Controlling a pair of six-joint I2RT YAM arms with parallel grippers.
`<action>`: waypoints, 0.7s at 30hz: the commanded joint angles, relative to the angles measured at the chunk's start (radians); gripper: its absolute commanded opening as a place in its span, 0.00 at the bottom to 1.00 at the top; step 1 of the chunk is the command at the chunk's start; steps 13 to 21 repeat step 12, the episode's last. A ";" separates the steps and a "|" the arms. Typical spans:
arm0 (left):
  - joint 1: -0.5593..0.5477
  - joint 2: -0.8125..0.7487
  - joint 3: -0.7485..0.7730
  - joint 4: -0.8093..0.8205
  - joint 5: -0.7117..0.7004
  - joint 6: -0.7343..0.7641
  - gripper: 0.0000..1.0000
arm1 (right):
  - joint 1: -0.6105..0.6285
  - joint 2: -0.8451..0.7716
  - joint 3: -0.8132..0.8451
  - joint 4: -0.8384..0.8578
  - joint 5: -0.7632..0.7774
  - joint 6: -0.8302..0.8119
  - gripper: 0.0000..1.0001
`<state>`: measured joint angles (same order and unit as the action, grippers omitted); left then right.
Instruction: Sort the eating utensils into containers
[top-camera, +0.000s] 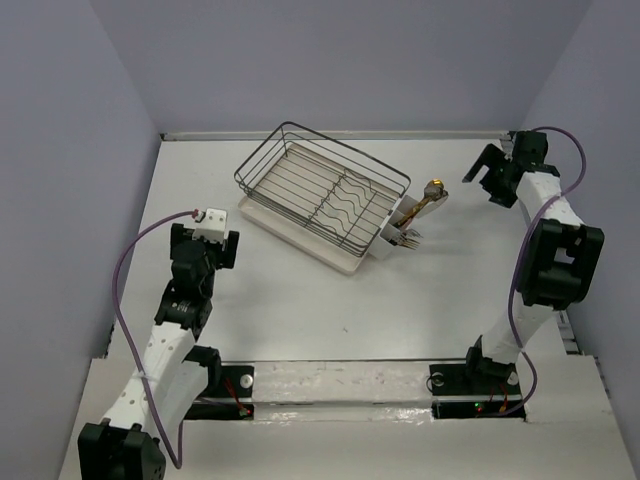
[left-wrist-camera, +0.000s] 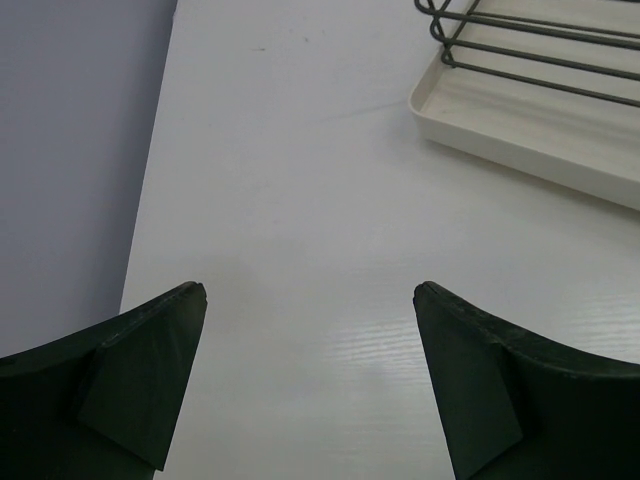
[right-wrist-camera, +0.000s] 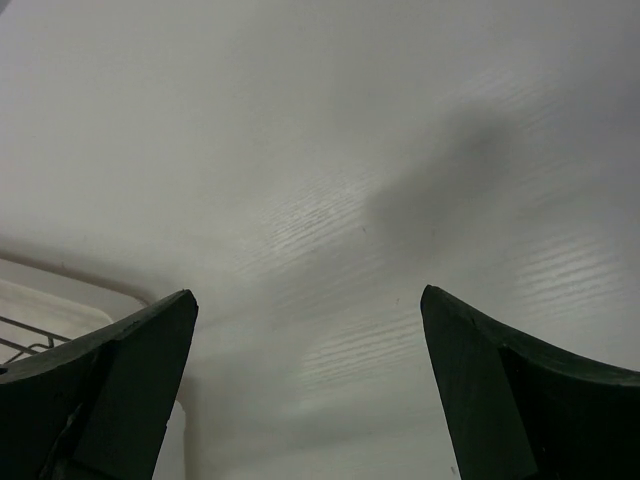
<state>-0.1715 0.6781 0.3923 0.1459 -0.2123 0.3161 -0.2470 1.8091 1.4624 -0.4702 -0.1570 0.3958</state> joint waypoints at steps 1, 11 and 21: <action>0.027 -0.015 -0.023 0.104 -0.056 0.028 0.99 | 0.005 -0.048 -0.004 -0.016 0.027 -0.031 1.00; 0.050 -0.008 -0.021 0.109 -0.041 0.023 0.99 | 0.005 -0.048 -0.031 0.016 0.007 -0.005 0.98; 0.053 -0.008 -0.021 0.109 -0.041 0.021 0.99 | 0.005 -0.056 -0.043 0.054 -0.007 -0.005 0.98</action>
